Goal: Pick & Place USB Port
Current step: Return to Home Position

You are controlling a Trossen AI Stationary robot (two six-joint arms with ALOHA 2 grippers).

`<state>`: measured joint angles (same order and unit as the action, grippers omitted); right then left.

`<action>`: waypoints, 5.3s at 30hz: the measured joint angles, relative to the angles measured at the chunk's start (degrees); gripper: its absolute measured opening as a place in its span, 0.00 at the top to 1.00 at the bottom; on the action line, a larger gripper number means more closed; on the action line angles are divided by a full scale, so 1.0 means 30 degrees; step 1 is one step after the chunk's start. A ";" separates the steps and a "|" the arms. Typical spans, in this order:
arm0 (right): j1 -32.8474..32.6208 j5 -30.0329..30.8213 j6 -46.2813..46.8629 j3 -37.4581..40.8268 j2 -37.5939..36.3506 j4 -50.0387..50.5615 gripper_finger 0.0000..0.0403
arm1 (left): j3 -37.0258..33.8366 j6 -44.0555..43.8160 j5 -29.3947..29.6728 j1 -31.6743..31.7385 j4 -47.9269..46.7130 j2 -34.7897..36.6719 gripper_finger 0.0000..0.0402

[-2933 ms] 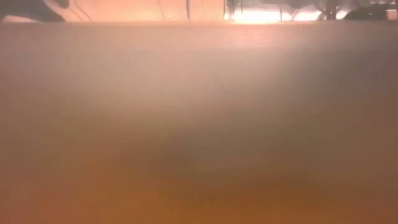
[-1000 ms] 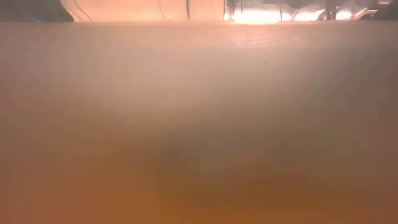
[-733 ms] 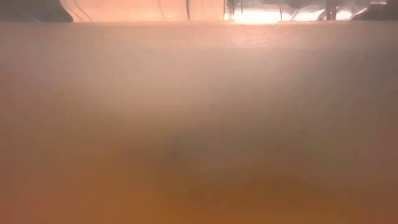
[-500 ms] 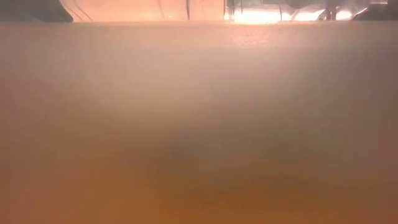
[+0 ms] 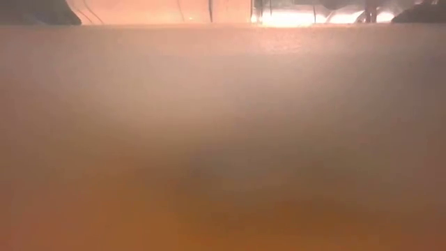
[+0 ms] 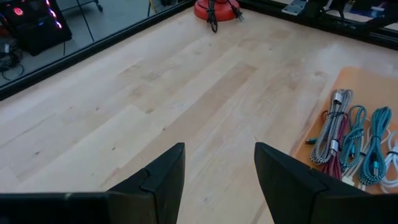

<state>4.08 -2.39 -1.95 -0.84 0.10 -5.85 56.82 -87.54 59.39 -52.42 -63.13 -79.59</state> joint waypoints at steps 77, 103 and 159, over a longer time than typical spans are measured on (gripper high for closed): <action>-0.0001 0.1762 0.3715 0.0000 0.0066 0.1238 1.00 | -1.4382 2.6698 -1.3763 1.5905 2.2684 1.7194 1.00; 0.0005 0.1762 0.3715 0.0001 0.0066 0.1189 1.00 | -1.8484 2.7071 -1.9808 2.0538 2.4295 2.1813 1.00; -0.0001 0.1762 0.3715 0.0000 0.0058 0.1181 1.00 | -1.8629 2.4477 -1.8795 1.9008 2.1600 2.5624 0.99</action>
<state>4.08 2.90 9.19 -0.84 0.27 -2.31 0.93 -14.11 3.01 4.60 1.67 -2.72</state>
